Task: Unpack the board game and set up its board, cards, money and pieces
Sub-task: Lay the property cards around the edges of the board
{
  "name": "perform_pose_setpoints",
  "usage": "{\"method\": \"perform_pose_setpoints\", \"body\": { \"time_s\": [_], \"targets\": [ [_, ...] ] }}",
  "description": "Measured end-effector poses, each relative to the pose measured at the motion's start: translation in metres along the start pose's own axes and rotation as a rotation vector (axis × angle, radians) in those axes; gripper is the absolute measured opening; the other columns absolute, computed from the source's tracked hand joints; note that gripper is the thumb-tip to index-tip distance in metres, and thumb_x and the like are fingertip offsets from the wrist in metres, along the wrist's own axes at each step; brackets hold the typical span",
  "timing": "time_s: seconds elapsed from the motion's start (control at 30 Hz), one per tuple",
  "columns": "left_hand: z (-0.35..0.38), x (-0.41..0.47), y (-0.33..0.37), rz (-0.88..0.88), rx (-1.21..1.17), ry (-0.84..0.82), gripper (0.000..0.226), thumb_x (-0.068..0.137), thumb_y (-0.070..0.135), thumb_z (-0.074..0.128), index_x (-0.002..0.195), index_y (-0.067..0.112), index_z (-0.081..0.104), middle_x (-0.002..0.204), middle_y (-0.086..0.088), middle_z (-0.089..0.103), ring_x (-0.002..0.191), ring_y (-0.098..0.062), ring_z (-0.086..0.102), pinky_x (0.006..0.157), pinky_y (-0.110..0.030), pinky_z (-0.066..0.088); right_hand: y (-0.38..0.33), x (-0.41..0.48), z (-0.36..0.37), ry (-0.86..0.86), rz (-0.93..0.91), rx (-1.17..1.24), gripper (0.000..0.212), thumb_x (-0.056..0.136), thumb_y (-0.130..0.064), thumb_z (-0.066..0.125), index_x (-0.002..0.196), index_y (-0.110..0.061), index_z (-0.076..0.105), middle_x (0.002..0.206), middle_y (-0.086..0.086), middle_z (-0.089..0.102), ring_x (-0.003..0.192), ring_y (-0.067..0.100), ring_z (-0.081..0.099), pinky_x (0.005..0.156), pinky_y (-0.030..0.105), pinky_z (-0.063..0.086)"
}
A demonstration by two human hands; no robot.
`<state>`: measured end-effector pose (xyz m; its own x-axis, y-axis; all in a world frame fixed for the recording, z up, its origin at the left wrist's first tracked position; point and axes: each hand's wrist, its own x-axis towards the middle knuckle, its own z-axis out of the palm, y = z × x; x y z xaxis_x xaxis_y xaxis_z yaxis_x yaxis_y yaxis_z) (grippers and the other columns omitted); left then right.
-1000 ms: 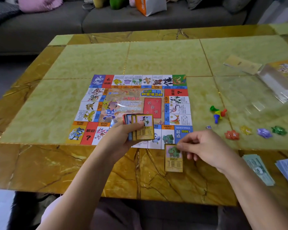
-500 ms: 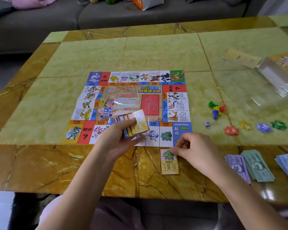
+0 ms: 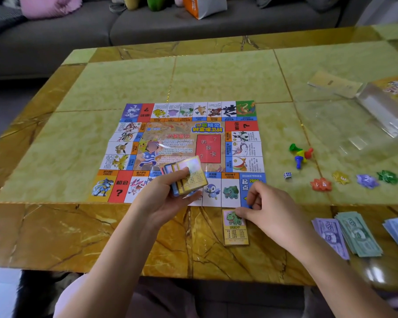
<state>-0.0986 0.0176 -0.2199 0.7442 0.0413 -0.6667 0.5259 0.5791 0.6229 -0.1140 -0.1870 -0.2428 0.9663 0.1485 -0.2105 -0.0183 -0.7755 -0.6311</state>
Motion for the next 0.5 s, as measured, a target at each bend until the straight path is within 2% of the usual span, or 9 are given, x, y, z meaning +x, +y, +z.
{"method": "perform_pose_setpoints", "body": {
  "time_s": [0.13,0.27,0.37,0.43,0.5],
  "targets": [
    [0.004,-0.003,0.0,0.053,0.035,-0.089,0.012,0.088,0.007,0.056,0.095,-0.001,0.062,0.08,-0.015,0.072,0.074,-0.024,0.071,0.075,-0.037,0.059,0.001,0.003,-0.003,-0.014,0.003,0.041,0.035,0.078,-0.035,0.075,0.081,-0.019,0.044,0.07,-0.009,0.051,0.056,0.002,0.044,0.048,0.016,0.035],
    [0.007,-0.012,-0.003,0.143,0.206,-0.271,0.03,0.073,0.013,0.06,0.102,0.004,0.063,0.09,-0.012,0.073,0.08,-0.021,0.072,0.072,-0.03,0.06,-0.002,0.008,-0.009,-0.072,0.017,0.305,0.035,0.077,-0.036,0.075,0.081,-0.017,0.047,0.069,-0.002,0.05,0.058,0.008,0.043,0.054,0.02,0.034],
    [0.007,-0.015,-0.006,0.149,0.267,-0.344,0.034,0.074,0.014,0.062,0.107,0.004,0.062,0.098,-0.015,0.072,0.088,-0.024,0.071,0.078,-0.032,0.059,-0.014,0.006,-0.014,-0.071,-0.047,0.625,0.021,0.086,-0.035,0.063,0.081,-0.016,0.056,0.066,0.005,0.055,0.058,0.014,0.05,0.053,0.022,0.038],
    [0.006,-0.015,-0.006,0.153,0.308,-0.361,0.038,0.075,0.013,0.066,0.111,0.003,0.061,0.104,-0.017,0.071,0.093,-0.026,0.07,0.082,-0.034,0.058,-0.024,0.006,-0.017,-0.059,-0.095,0.77,0.026,0.087,-0.039,0.056,0.084,-0.014,0.064,0.067,0.004,0.06,0.056,0.015,0.053,0.048,0.022,0.04],
    [0.005,-0.016,-0.006,0.152,0.346,-0.372,0.038,0.076,0.013,0.067,0.112,0.002,0.061,0.108,-0.018,0.07,0.097,-0.027,0.069,0.083,-0.034,0.058,-0.031,0.009,-0.02,-0.042,-0.139,0.795,0.031,0.083,-0.042,0.055,0.085,-0.013,0.067,0.069,0.001,0.064,0.057,0.013,0.057,0.049,0.023,0.043]
  ]
}}
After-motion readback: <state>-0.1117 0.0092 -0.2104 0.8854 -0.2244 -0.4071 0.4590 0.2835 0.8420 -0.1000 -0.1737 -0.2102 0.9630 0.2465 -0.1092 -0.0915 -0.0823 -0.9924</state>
